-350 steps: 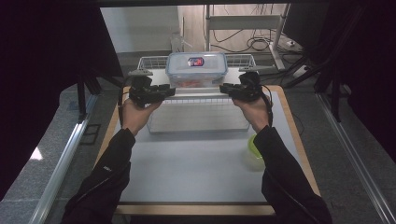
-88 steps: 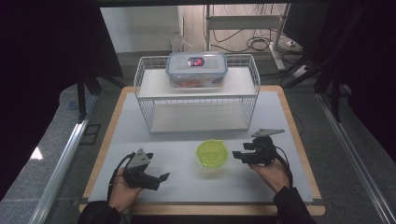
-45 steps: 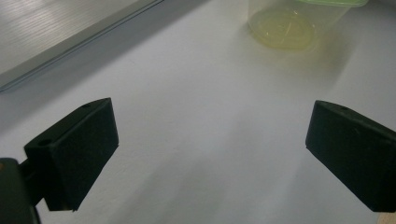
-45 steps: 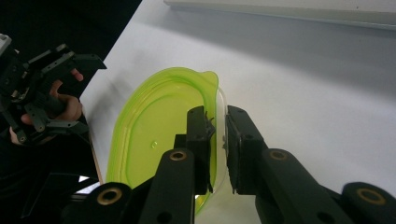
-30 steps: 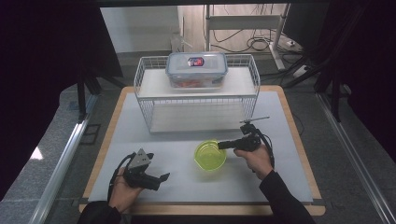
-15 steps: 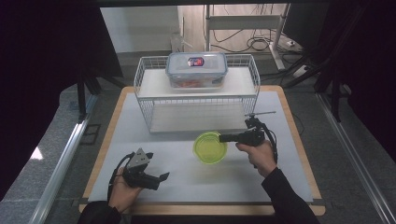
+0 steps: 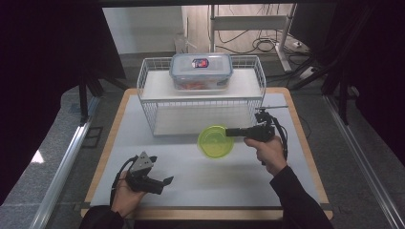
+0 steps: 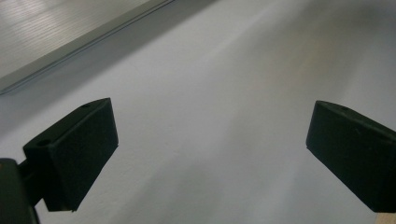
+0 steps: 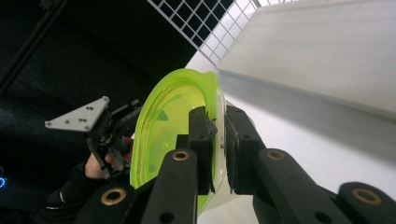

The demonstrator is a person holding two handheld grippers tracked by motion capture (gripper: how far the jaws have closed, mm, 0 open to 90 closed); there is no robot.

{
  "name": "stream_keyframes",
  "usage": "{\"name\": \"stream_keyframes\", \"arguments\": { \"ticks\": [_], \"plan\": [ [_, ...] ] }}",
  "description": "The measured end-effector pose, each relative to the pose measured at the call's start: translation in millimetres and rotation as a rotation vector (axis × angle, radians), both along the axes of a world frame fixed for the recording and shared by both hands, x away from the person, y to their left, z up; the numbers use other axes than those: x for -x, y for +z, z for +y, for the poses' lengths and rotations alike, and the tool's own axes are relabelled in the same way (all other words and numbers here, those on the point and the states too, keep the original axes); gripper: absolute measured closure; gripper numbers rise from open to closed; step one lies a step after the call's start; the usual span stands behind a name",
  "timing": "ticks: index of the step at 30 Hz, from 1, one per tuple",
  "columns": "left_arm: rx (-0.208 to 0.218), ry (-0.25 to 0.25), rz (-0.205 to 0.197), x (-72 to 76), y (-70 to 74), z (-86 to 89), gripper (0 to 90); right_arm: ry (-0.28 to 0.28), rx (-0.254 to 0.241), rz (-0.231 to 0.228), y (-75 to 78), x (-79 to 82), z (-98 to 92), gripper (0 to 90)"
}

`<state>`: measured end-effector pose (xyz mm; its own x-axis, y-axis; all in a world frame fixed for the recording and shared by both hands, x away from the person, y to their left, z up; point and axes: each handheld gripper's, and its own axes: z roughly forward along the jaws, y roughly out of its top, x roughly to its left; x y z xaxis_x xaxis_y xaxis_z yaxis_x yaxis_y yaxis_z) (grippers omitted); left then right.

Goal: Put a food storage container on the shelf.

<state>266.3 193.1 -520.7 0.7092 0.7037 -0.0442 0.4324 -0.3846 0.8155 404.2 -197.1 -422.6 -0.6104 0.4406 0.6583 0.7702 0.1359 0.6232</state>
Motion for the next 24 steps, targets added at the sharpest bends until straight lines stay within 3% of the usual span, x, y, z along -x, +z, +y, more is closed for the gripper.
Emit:
{"name": "stream_keyframes", "arguments": {
  "ticks": [24],
  "plan": [
    [0.002,-0.004,-0.001,-0.2,-0.5,-0.6,2.1,-0.023,-0.082,-0.087,90.2,-22.1,3.5,82.5]
  ]
}}
